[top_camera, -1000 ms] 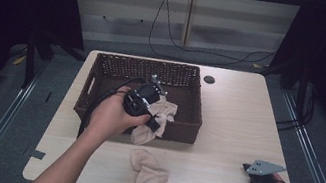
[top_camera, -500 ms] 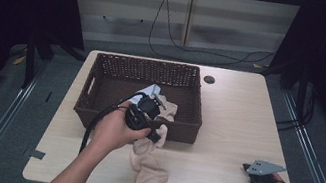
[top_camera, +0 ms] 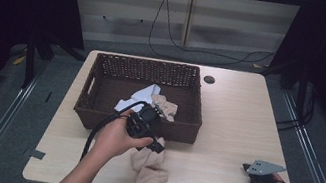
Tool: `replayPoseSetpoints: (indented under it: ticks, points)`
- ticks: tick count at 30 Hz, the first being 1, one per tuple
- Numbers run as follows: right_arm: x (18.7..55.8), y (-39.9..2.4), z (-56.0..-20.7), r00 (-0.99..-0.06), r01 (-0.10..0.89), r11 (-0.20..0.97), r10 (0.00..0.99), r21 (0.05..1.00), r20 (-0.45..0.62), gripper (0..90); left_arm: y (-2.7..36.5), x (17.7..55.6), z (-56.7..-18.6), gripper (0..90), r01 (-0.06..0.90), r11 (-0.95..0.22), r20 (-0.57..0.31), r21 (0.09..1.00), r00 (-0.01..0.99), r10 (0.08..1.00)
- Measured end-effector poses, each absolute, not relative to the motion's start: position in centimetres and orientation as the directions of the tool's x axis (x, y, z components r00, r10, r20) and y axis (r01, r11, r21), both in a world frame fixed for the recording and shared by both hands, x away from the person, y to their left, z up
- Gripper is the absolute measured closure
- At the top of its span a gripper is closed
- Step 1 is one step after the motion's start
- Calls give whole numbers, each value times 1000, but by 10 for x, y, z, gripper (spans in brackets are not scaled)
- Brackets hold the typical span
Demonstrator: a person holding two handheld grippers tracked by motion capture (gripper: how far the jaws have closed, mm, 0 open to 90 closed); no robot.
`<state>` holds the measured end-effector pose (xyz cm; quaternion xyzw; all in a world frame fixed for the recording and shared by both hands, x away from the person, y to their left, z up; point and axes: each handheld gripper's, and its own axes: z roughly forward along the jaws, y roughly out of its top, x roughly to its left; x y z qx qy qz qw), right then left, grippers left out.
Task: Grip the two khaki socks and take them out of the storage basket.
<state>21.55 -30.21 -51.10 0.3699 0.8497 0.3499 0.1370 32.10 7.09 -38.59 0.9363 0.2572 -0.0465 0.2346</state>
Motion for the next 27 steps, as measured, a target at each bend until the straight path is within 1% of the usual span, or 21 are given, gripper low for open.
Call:
replayPoseSetpoints:
  ticks: [3,5,8,13,20,24,27]
  points:
    - [215,-302,-511,-688,534,480,725,696,27,0,76,320,-388,239,495,-759,-185,424,867,462]
    - [215,-302,-511,-688,534,480,725,696,27,0,81,317,-390,196,498,-748,-172,439,864,474]
    - [215,-302,-511,-688,532,483,725,695,24,0,89,314,-393,127,490,-753,-152,439,866,476]
    - [215,-302,-511,-689,532,484,724,695,23,0,105,309,-402,95,498,-742,-135,449,859,495]
    - [215,-302,-511,-690,530,485,723,696,22,0,119,302,-417,80,520,-717,-149,464,844,516]
    - [215,-302,-511,-690,530,484,724,696,22,0,126,300,-425,65,520,-710,-160,474,844,512]
    - [215,-302,-511,-690,530,484,724,696,22,0,132,298,-432,55,511,-714,-152,479,849,505]
